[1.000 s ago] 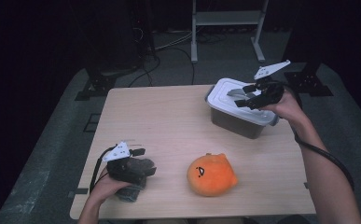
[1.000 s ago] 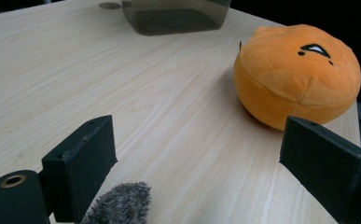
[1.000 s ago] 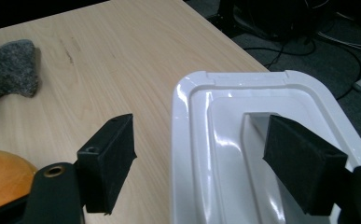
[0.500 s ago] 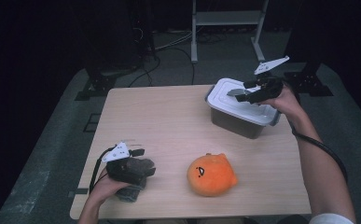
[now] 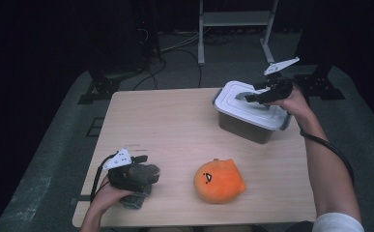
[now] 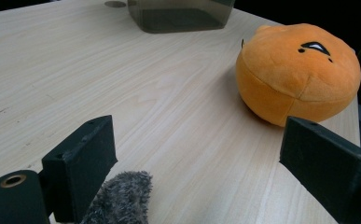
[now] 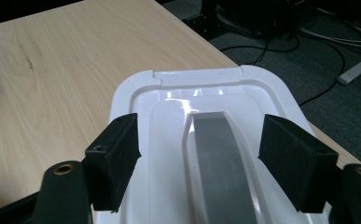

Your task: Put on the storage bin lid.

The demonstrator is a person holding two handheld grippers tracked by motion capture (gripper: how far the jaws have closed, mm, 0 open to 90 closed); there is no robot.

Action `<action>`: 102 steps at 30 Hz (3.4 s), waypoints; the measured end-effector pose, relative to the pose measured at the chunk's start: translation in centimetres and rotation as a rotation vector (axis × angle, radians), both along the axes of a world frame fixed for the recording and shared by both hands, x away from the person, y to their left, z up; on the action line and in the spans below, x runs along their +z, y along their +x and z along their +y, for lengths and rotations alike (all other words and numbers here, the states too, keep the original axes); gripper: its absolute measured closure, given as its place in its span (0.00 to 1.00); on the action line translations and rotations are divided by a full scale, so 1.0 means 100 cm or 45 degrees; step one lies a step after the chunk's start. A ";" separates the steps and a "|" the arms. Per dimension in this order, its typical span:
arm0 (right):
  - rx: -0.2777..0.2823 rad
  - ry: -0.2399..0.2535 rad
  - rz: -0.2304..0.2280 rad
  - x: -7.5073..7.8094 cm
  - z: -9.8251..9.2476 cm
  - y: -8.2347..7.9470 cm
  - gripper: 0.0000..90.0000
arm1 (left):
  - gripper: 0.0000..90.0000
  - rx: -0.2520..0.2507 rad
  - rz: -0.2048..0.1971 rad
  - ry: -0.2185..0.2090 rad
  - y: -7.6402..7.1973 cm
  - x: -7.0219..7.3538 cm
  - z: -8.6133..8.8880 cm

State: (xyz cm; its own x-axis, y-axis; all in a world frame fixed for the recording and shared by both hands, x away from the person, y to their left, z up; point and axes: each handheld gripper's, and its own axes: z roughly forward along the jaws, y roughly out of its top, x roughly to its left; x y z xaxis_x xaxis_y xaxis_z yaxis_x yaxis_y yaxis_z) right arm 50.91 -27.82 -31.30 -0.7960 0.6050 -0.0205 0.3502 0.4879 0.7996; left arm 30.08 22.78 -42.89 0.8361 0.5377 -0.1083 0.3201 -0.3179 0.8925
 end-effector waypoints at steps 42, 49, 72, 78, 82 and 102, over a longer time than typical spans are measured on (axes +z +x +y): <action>-0.021 0.115 0.037 -0.025 -0.009 0.000 0.73 | 0.11 -0.027 0.011 -0.009 0.001 -0.001 -0.005; 0.037 0.115 0.035 -0.024 -0.003 -0.005 0.73 | 0.11 -0.026 0.008 -0.008 0.001 -0.001 -0.005; 0.307 0.100 0.053 -0.023 0.052 -0.024 0.73 | 0.11 -0.026 0.008 -0.009 0.001 0.000 -0.005; 0.357 0.089 0.048 -0.023 0.070 -0.033 0.73 | 0.11 -0.026 0.007 -0.008 0.000 0.000 -0.005; 0.384 0.081 0.043 -0.022 0.078 -0.037 0.73 | 0.11 -0.027 0.007 -0.008 0.000 0.000 -0.005; 0.433 0.091 0.044 -0.023 0.090 -0.048 0.73 | 0.11 -0.039 0.009 -0.008 0.000 0.000 -0.006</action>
